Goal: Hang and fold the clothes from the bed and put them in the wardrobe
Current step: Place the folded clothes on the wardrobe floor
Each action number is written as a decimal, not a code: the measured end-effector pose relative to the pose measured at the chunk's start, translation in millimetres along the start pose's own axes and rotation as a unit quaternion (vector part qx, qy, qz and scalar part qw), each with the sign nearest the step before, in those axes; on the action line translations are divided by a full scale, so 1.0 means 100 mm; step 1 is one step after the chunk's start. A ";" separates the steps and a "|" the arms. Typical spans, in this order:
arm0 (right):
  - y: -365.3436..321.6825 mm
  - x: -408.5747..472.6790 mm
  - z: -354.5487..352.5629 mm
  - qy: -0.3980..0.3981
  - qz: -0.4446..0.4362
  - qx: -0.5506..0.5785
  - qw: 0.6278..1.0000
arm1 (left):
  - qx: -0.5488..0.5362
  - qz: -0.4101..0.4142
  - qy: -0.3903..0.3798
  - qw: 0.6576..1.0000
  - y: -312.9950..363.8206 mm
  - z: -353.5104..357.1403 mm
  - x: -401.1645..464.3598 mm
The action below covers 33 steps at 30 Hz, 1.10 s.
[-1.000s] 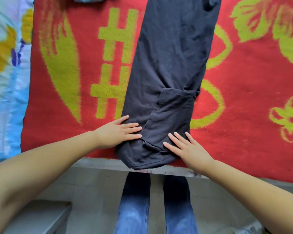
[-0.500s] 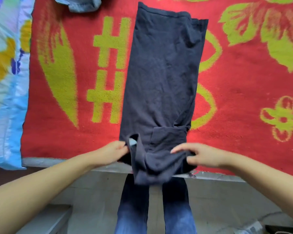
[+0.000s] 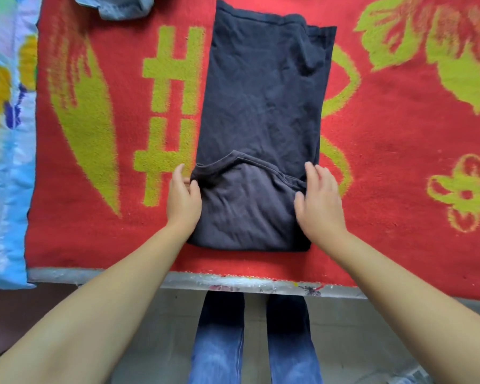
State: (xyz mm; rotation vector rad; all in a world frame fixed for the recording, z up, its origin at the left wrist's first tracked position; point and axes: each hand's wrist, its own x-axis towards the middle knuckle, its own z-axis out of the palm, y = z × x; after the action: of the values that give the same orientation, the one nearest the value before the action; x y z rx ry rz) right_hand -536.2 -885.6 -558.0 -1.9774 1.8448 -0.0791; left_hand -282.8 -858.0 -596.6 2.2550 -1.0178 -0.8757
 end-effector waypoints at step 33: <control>0.13 0.88 -0.23 -0.083 0.161 0.193 0.964 | -0.104 -0.135 -0.175 0.970 0.64 0.07 0.81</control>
State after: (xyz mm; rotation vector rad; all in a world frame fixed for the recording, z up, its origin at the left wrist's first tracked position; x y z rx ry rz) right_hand -546.0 -977.1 -563.8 -1.3655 1.8499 -0.1561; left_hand -275.7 -960.4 -586.3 2.1333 -0.7242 -1.4667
